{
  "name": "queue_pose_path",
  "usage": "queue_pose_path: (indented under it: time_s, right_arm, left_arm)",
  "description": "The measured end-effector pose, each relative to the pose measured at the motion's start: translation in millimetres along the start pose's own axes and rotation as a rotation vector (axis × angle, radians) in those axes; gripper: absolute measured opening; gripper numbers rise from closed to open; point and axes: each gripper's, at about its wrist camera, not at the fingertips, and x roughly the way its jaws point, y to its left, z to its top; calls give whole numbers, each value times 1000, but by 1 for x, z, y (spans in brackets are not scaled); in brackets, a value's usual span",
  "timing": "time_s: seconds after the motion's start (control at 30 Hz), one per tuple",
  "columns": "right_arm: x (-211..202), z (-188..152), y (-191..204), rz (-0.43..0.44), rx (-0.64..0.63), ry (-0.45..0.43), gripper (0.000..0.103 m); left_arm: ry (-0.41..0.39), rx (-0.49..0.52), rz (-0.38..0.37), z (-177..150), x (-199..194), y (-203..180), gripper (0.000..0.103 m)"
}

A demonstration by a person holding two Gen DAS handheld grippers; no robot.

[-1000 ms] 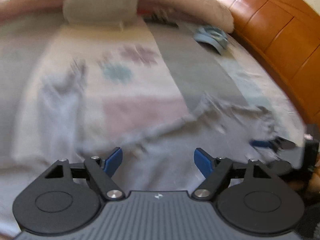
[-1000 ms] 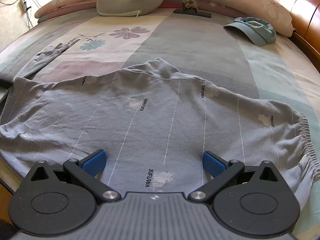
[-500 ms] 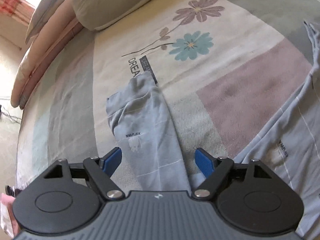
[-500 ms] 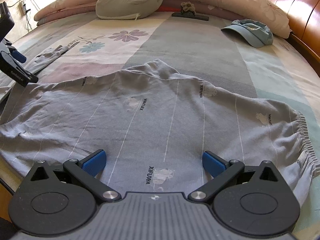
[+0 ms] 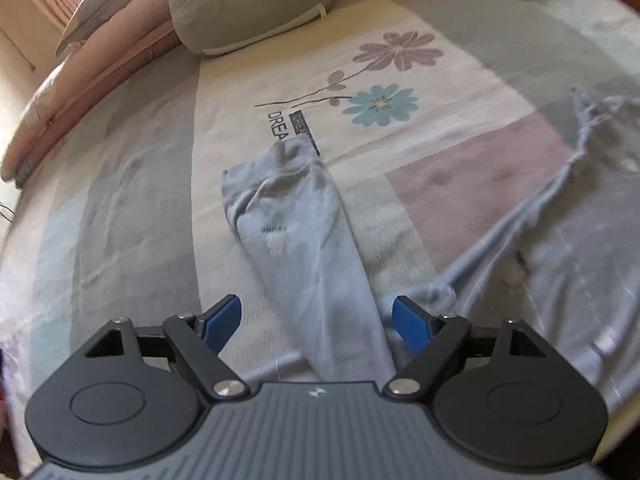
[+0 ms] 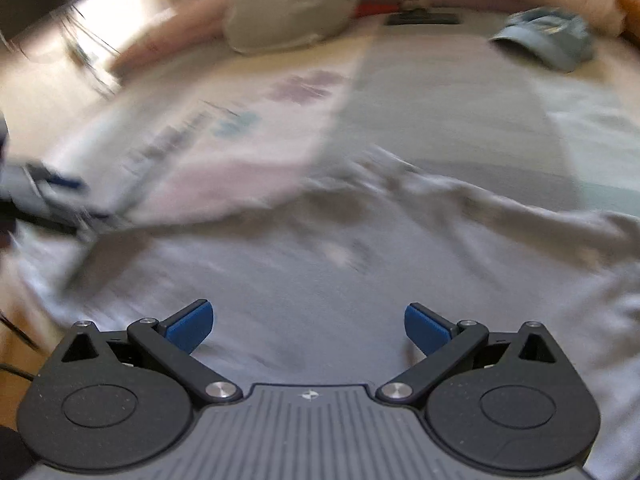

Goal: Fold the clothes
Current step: 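Grasp the folded sweatpants leg with the right gripper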

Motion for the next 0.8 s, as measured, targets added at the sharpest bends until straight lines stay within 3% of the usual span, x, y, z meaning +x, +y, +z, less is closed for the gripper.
queue_pose_path:
  time_s: [0.17,0.37,0.47,0.63,0.8]
  right_arm:
    - [31,45,33,292,73,8,103]
    - [108,92,85,527,125,127,103]
    - [156,107,96,612,233,211,103]
    - [211,115,103,595,351,273,103]
    - [229,126,122,621,340,241,103]
  left_arm:
    - [-21,-96,-59,-41,-15,32,85]
    - [-26,-174,-93,-89,-20,63,85]
    - [-37,-202,-103,-107,-21,74,85]
    - [-68,-237,-114,-124,-25,92,85]
    - [-95,-269,-132,-138,-26,104,86]
